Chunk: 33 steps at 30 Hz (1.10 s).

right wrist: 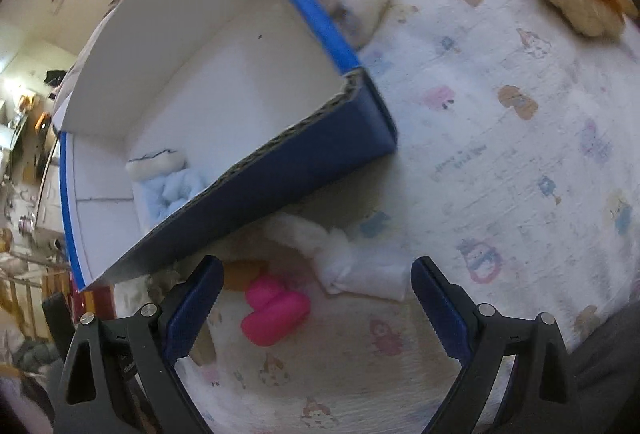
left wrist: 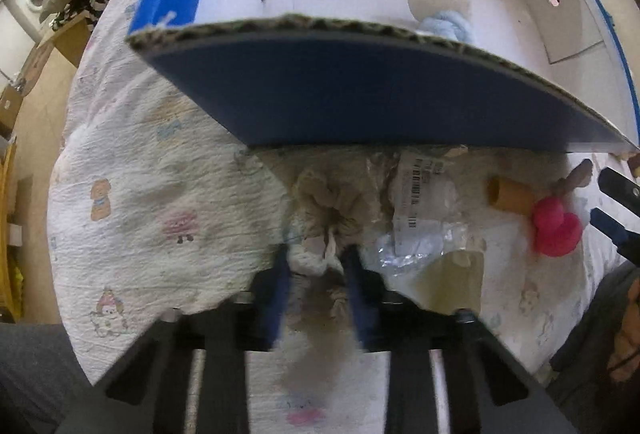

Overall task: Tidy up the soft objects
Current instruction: 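Withdraw both tools and lower them to the remaining items in front of the box, then grasp the beige scrunchie with the left tool while the right tool grasps the white cloth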

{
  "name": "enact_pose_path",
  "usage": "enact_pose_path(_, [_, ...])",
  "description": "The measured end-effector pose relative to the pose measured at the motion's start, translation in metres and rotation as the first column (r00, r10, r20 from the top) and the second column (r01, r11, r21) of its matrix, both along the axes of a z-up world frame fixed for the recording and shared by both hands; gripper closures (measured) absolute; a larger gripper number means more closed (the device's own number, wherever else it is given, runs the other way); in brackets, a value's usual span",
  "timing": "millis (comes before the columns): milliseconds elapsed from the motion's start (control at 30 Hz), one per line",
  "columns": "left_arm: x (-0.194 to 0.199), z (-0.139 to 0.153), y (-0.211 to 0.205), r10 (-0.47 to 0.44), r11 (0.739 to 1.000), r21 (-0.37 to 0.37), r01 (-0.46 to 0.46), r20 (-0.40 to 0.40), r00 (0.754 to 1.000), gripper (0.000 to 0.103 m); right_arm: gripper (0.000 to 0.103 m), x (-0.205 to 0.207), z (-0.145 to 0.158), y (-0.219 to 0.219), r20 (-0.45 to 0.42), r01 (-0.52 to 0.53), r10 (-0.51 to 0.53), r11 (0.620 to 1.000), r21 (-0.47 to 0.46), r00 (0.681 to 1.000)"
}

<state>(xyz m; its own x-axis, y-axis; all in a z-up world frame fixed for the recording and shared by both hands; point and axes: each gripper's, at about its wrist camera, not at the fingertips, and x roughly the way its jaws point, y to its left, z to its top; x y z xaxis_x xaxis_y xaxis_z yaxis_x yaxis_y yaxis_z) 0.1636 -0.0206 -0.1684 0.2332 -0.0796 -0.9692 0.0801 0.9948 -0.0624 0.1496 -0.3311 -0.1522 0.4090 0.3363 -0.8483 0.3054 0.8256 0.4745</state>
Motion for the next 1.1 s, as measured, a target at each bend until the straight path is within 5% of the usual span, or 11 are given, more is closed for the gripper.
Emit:
enact_pose_path(433, [-0.006,0.020,0.028,0.111,0.994,-0.002,-0.111,0.093,0.989,0.089,0.002,0.012,-0.024,-0.017,-0.107,0.059,-0.064,0.997,-0.049,0.992])
enact_pose_path(600, [-0.003,0.017,0.034,0.116,0.993,-0.009,-0.115,0.091,0.989,0.089,0.023,0.019,-0.020,0.002,-0.085,-0.021,0.009,0.990,-0.142,0.996])
enact_pose_path(733, [-0.003,0.022,0.028,0.104,0.995,-0.004,-0.104,0.106,0.989,0.089,0.063,0.020,-0.020,0.016,-0.089,-0.087,0.072,0.981,-0.175,0.993])
enact_pose_path(800, [-0.005,0.024,0.026,0.096,0.995,0.005,-0.097,0.111,0.989,0.089,0.075,0.020,-0.020,0.026,-0.090,-0.125,0.110,0.975,-0.185,0.990])
enact_pose_path(1100, [-0.011,0.028,0.024,0.094,0.996,0.001,-0.095,0.120,0.988,0.089,0.078,0.012,-0.009,0.043,-0.027,-0.140,0.138,0.957,-0.253,0.990])
